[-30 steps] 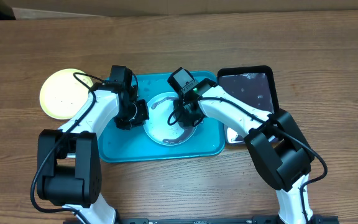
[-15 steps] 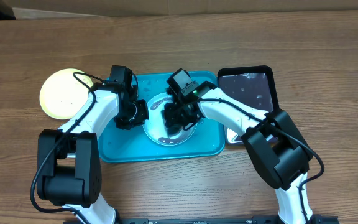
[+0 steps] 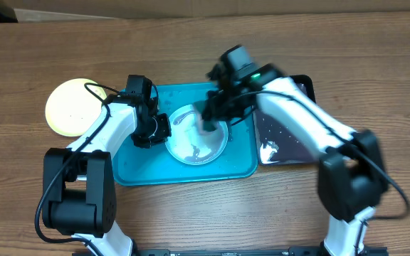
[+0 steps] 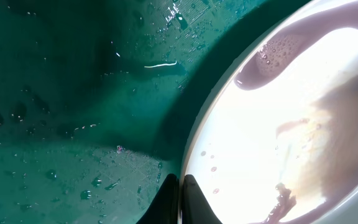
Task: Clean dirty plates on tray and stack at the side
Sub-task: 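Scrub the white plate with the sponge while the left gripper holds it, then carry the sponge back into the black tray and release it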
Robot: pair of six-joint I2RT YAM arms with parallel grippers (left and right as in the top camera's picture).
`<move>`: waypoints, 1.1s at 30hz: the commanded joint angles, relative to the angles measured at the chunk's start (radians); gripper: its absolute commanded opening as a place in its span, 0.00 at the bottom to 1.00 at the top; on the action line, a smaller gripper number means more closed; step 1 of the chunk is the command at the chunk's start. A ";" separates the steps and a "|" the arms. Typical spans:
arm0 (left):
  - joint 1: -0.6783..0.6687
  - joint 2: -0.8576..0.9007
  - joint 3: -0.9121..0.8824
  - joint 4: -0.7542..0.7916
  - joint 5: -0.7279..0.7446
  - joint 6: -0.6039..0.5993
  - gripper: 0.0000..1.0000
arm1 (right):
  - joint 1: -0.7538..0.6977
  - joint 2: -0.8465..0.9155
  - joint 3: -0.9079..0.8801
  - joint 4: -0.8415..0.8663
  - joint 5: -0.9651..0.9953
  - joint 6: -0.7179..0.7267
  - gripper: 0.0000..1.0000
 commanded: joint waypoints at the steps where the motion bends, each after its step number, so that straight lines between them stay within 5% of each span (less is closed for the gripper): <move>1: -0.007 0.011 -0.004 0.000 0.015 -0.003 0.04 | -0.079 -0.099 0.033 -0.094 0.108 -0.096 0.04; 10: -0.007 0.011 -0.004 0.000 0.015 -0.003 0.04 | -0.235 -0.102 -0.023 -0.280 0.470 -0.108 0.04; 33: -0.007 0.011 -0.004 0.003 0.015 -0.003 0.04 | -0.260 -0.102 -0.344 -0.001 0.593 -0.107 0.04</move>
